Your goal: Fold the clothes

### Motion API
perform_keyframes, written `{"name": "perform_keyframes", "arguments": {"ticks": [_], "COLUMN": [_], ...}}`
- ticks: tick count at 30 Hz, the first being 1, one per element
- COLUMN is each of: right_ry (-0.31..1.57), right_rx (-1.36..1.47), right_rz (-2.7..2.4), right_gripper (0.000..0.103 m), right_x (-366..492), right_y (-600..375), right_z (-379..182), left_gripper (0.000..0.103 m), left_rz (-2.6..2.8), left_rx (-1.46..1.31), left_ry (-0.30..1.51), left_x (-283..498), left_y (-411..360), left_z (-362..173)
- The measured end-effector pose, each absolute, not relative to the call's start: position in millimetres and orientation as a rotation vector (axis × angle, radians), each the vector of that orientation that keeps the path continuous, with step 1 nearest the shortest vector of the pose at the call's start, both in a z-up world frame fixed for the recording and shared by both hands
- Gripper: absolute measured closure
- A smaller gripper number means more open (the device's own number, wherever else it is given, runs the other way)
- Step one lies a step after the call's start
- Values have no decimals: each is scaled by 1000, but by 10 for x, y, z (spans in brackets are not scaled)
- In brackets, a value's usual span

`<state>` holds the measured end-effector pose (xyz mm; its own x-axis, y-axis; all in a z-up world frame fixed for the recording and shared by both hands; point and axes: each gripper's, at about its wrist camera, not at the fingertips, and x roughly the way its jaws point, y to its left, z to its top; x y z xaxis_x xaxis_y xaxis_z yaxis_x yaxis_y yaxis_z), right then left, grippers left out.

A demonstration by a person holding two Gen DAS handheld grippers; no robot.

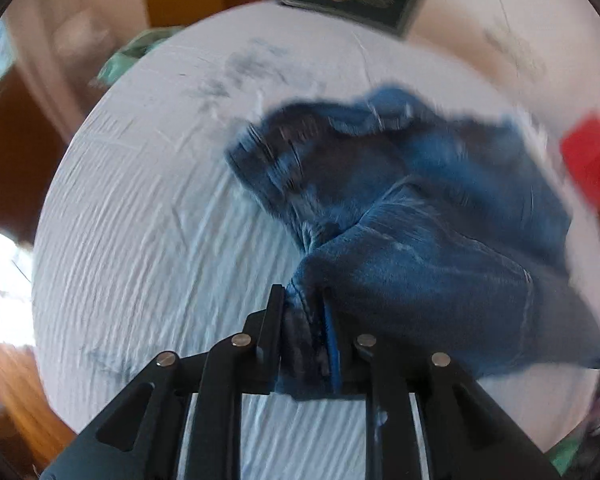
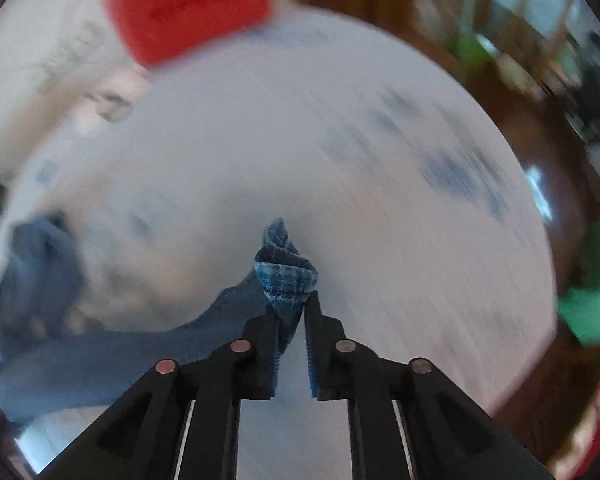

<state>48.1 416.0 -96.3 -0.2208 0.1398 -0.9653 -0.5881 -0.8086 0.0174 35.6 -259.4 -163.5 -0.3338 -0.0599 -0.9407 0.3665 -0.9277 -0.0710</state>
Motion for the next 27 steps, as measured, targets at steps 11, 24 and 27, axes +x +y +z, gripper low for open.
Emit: {"name": "perform_keyframes", "arguments": {"ticks": [11, 24, 27], "right_ry": [497, 414, 349], "right_rx": [-1599, -1766, -1812], "right_rz": [2126, 2515, 2541], "right_gripper": [15, 13, 13], "right_x": [526, -1122, -1370], "right_y": [4202, 2878, 2520], "right_z": [-1061, -1280, -1394], "left_gripper": [38, 31, 31], "left_rz": [-2334, -2203, -2230], "left_rx": [1474, 1584, 1614], "left_ry": [504, 372, 308], "left_x": [475, -634, -850], "left_y": [-2767, -2979, -2909], "left_z": [-988, -1870, -2043]}}
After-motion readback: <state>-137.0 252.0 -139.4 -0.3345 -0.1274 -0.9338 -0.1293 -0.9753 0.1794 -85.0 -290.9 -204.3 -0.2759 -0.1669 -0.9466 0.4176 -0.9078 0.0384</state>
